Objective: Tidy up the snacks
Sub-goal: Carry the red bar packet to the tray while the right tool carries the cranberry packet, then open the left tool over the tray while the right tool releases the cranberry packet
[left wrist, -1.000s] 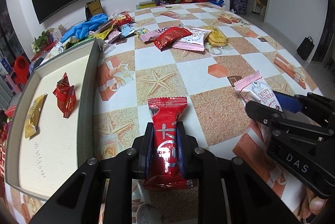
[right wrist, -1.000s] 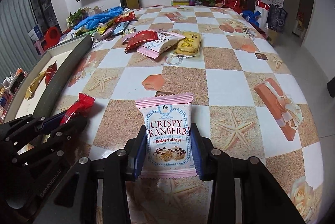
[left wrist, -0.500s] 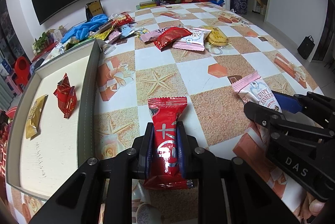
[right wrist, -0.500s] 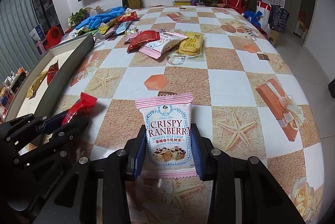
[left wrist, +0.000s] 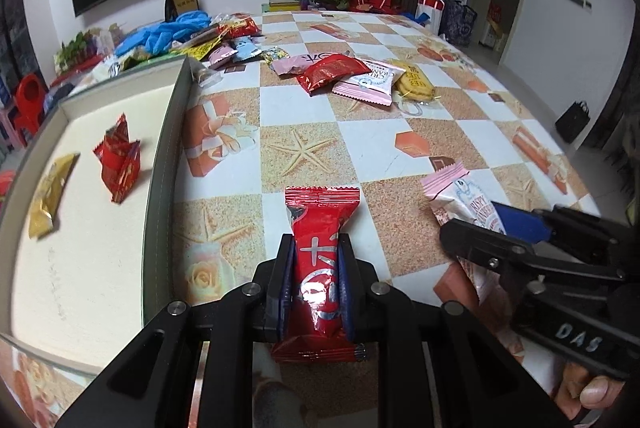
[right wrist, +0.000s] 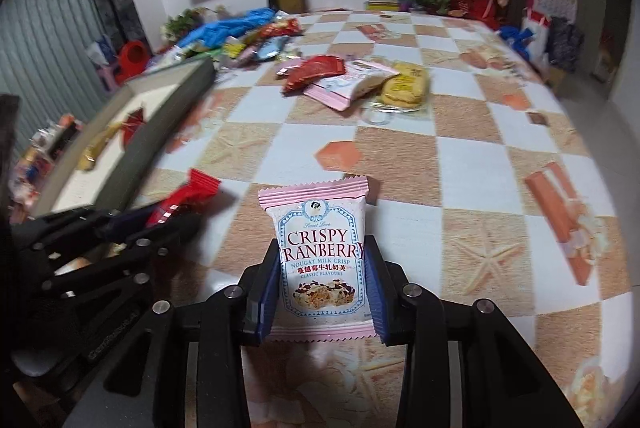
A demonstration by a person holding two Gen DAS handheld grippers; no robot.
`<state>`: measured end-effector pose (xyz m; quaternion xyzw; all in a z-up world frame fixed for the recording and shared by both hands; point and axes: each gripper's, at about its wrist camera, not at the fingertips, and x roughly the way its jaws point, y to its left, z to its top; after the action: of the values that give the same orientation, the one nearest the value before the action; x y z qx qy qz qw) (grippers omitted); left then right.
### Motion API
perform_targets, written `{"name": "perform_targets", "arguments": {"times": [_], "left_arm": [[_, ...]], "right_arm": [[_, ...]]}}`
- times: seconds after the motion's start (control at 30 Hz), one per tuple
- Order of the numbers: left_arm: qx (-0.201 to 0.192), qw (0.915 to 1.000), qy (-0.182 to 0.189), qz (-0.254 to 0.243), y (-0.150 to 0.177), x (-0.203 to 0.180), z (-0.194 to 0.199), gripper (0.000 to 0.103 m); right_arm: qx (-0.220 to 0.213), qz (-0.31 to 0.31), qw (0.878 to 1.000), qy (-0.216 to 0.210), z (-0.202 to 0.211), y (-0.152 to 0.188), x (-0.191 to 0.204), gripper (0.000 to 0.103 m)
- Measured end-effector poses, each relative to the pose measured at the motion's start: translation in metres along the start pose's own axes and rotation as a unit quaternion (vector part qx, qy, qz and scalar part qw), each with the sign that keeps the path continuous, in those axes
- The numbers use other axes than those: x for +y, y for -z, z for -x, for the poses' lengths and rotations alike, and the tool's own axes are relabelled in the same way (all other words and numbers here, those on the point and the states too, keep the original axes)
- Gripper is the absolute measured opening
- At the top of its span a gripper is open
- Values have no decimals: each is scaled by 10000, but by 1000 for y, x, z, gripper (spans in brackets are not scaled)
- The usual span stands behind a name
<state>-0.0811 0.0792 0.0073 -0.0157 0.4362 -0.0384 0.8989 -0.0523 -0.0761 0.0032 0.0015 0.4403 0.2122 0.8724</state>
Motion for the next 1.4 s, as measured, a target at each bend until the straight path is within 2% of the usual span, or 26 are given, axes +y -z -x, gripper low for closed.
{"name": "perform_targets", "arguments": {"times": [0.03,0.07,0.17,0.37,0.57,0.7,0.87,0.97,1.13,1.4], "left_arm": [[16,10000,27,-22,1,-1,1,21],[32,9999,64,-90,2,-4,3,21],[-65,9993,151,-324,8,-14,16,21],[-353,9982,471,-75,14,-5,48,21],[-679,9973,282,45,9,28,91,21],[-551,9979,43,324,-2,68,101,21],[-425,9968,-534,404,-11,110,104,21],[-348,9957,-740,425,-13,127,101,21],[-264,9945,-841,573,-14,147,92,21],[-72,9926,-737,962,-22,176,70,21]], "right_arm": [[-15,-125,9993,-352,2,1,-5,39],[-35,-209,9987,-458,3,2,-8,39],[-256,-423,9974,-528,25,7,-14,39],[-320,-612,9968,-406,46,15,-4,39],[-331,-576,9968,-453,50,18,42,39],[-332,-312,9980,-439,41,4,81,39],[-446,-80,9975,-548,30,-20,126,39],[-392,-8,9974,-597,17,-30,145,39],[-286,94,9977,-611,1,-44,162,39],[-63,516,9975,-483,-19,-64,183,39]]}}
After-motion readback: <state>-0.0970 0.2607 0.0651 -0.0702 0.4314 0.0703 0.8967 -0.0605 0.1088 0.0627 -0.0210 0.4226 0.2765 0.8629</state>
